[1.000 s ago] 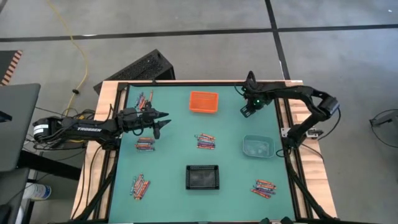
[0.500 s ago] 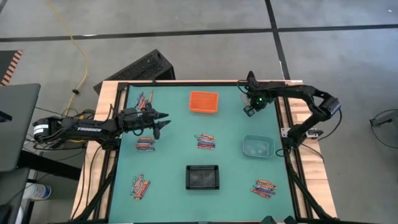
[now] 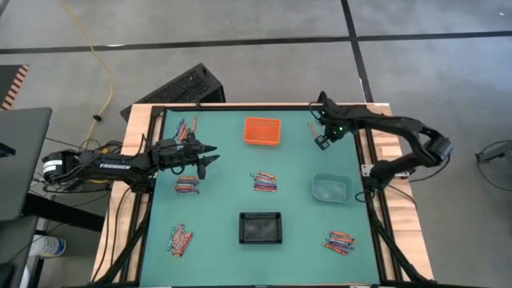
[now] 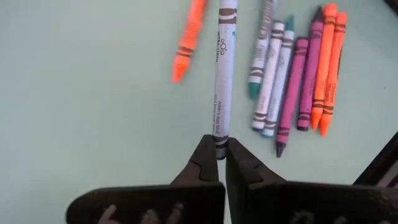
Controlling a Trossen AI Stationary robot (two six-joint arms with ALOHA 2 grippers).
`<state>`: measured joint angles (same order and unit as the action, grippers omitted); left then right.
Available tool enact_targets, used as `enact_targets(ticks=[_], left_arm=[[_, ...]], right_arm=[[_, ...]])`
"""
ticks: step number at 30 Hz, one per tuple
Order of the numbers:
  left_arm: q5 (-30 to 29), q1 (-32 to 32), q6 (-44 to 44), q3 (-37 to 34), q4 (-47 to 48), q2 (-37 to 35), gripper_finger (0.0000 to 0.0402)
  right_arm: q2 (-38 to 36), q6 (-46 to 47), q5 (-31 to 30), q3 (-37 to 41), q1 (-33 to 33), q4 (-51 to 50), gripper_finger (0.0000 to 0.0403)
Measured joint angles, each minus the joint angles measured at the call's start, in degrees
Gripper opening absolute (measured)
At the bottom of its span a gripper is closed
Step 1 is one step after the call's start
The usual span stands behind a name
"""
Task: Sort crayons
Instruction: Put the blue crayon into the blue bin
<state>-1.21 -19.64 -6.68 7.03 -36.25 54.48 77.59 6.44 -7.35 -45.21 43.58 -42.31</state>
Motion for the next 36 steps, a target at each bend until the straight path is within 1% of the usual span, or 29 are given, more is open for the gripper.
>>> enact_targets(ticks=[5, 10, 14, 16, 19, 22, 28, 32, 36], left_arm=[[0.0, 0.0, -0.22, 0.0, 0.65, 0.0, 0.0162], [0.0, 0.0, -1.2, -0.02, 2.59, 0.0, 0.0162], [0.0, 0.0, -1.37, -0.02, 2.99, 0.0, 0.0162], [0.0, 0.02, -1.5, -0.02, 2.98, 0.0, 0.0162], [0.0, 0.0, -1.65, -0.02, 2.97, 0.0, 0.0162], [0.0, 0.0, -2.07, -0.02, 2.97, 0.0, 0.0162], [0.0, 0.02, -3.12, -0.02, 3.15, 0.0, 0.0162], [0.0, 0.0, -3.16, -0.02, 3.82, 0.0, 0.0162], [0.0, 0.02, -3.25, -0.02, 3.91, 0.0, 0.0162]], right_arm=[[-5.85, 0.66, 0.04, 0.0, -9.08, -3.3, 0.0008], [-10.08, 8.18, 0.13, 0.0, -20.66, -10.53, 0.0008], [-11.95, 14.48, 0.46, 0.0, -30.62, -18.02, 0.0008], [-12.51, 16.32, 1.82, 0.0, -35.53, -20.78, 0.0008], [-13.1, 19.58, 4.0, 0.0, -42.27, -22.32, 0.0008], [-13.62, 23.19, 4.61, 0.0, -47.95, -22.36, 0.0008], [-13.63, 26.88, 5.79, -0.02, -56.38, -25.13, 0.0009], [-13.63, 29.76, 5.92, -0.02, -58.94, -25.52, 0.0014], [-13.63, 28.24, 5.9, -0.02, -60.41, -25.61, 0.0023]])
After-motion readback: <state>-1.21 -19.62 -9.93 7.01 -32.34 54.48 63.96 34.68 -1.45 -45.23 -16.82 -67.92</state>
